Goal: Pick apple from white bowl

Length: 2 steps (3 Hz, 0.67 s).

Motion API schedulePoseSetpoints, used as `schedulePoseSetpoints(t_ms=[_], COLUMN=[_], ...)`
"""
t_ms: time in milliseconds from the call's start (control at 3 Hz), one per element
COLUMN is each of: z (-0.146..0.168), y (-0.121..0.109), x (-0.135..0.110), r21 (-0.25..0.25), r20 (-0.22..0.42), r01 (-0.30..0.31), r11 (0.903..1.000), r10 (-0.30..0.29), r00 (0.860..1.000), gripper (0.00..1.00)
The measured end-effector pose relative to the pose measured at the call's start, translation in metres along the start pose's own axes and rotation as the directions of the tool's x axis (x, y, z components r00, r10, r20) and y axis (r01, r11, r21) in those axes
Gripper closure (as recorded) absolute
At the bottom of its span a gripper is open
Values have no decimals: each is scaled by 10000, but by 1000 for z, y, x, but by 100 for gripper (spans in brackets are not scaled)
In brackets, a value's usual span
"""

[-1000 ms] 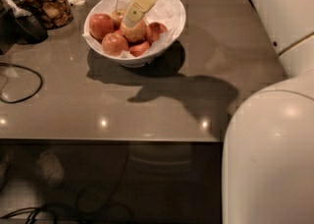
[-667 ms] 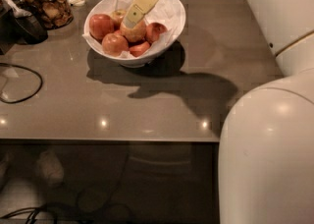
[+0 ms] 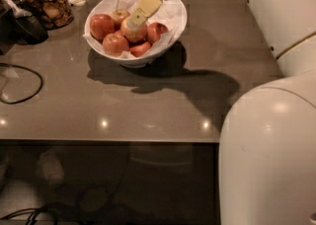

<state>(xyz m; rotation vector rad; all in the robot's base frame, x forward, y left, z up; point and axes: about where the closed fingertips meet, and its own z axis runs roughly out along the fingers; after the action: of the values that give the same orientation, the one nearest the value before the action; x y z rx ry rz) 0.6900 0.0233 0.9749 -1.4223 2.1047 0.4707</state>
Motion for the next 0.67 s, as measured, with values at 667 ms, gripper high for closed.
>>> schedulePoseSetpoints(t_ms=[667], z=[4], y=[0], x=[-1], r21=[-42], r20=[8], r01=[12], r11=[10000], r10=[-12], r00=[10000], gripper=[8])
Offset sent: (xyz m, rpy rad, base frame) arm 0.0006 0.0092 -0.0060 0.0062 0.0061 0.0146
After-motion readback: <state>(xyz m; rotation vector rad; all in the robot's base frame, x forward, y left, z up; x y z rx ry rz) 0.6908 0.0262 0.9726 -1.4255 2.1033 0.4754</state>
